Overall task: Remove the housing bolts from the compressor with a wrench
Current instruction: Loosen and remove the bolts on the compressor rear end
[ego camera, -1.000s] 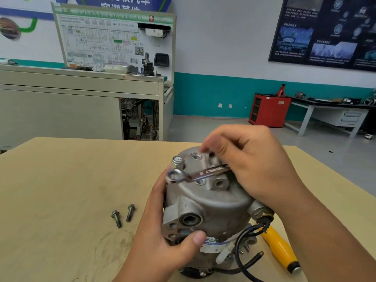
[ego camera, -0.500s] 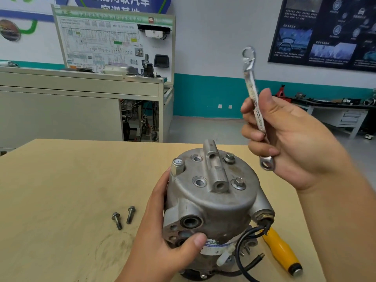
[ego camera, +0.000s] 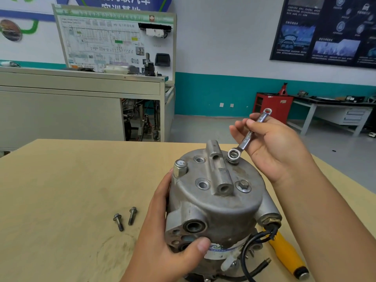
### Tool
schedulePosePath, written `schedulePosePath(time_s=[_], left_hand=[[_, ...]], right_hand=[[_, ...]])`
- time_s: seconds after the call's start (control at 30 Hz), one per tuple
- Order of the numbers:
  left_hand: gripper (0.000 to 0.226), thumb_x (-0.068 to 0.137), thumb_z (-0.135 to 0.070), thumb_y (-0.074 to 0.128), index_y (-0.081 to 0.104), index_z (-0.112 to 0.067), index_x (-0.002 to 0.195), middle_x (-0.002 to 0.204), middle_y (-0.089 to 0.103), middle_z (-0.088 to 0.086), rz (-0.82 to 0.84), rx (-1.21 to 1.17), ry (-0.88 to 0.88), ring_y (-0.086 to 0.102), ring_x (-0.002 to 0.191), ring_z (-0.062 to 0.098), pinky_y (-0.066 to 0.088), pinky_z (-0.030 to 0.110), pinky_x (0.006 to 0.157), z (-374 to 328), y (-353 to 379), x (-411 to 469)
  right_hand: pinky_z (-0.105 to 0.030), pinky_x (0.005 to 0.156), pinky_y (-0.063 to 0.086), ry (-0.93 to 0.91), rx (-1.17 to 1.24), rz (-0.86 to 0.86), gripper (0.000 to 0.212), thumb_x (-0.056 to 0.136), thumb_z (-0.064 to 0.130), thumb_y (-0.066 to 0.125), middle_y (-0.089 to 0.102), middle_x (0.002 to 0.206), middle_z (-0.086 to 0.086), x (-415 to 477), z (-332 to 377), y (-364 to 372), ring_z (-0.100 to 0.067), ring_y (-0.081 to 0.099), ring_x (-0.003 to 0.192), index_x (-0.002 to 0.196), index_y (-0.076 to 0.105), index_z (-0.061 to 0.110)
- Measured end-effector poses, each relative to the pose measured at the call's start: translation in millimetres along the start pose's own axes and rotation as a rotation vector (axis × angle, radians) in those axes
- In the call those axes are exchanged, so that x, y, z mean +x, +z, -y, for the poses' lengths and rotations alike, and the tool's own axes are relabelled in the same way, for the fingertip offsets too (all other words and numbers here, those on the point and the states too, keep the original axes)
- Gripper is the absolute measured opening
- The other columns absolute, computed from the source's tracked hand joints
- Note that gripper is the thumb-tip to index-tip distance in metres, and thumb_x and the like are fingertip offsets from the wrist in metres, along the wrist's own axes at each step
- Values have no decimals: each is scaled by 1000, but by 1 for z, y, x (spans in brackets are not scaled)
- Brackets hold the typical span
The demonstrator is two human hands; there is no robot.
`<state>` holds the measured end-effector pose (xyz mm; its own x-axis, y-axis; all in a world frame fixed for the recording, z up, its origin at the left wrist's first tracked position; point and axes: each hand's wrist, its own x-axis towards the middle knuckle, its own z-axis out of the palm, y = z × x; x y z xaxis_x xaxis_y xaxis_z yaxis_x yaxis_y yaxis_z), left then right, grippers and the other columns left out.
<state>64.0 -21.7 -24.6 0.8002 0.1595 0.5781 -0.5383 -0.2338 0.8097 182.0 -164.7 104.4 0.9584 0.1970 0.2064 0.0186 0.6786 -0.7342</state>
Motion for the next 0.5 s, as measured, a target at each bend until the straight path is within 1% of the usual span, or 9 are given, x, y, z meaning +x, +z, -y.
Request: schedulePosePath(time_s=[0.07,0.1,0.2,0.27,0.33,0.43,0.5], left_hand=[[89,52,-65,75,31,-66,129,142,44,-23,3,-8,-1,46,130,2,38,9,94,0,0,0],[90,51,-66,75,31,-67,128,142,44,-24,1,-5,-10,46,129,1,38,8,94,0,0,0],[88,51,-53,73,30,-69,126,140,45,-26,-2,-3,-24,47,128,0,39,7,92,1,-1,-1],[87,52,-51,72,31,-68,127,140,46,-24,2,-8,-15,47,128,1,39,8,93,1,-1,-2],[88,52,-50,72,31,-67,128,141,46,-22,8,-11,-13,47,128,2,39,9,94,0,0,-1],[89,52,-54,74,31,-66,129,142,45,-21,14,-11,-10,46,129,2,39,10,95,-1,0,-1],[90,52,-59,75,31,-66,129,142,45,-22,7,-1,-9,47,129,1,39,9,94,-2,0,-1]], right_hand=[[-25,51,56,14,14,-15,21,96,-9,36,51,77,-12,1,1,0,-12,62,45,83,47,4],[-23,50,55,24,37,-22,21,97,-7,36,53,74,-12,2,1,0,-11,61,45,83,48,4],[-16,46,48,91,229,1,23,99,5,37,52,64,-6,4,6,-1,-8,51,47,82,53,4],[-15,41,38,116,301,46,31,101,19,35,45,55,1,5,10,-1,-6,40,44,77,53,9],[-16,38,31,109,326,84,41,101,30,31,35,50,5,7,13,-1,-7,32,40,68,48,13],[-17,36,25,137,418,136,58,100,46,26,27,47,5,10,13,-1,-9,25,37,54,42,13],[-19,33,23,163,484,155,62,98,53,28,24,45,5,12,12,-3,-9,24,34,51,37,13]])
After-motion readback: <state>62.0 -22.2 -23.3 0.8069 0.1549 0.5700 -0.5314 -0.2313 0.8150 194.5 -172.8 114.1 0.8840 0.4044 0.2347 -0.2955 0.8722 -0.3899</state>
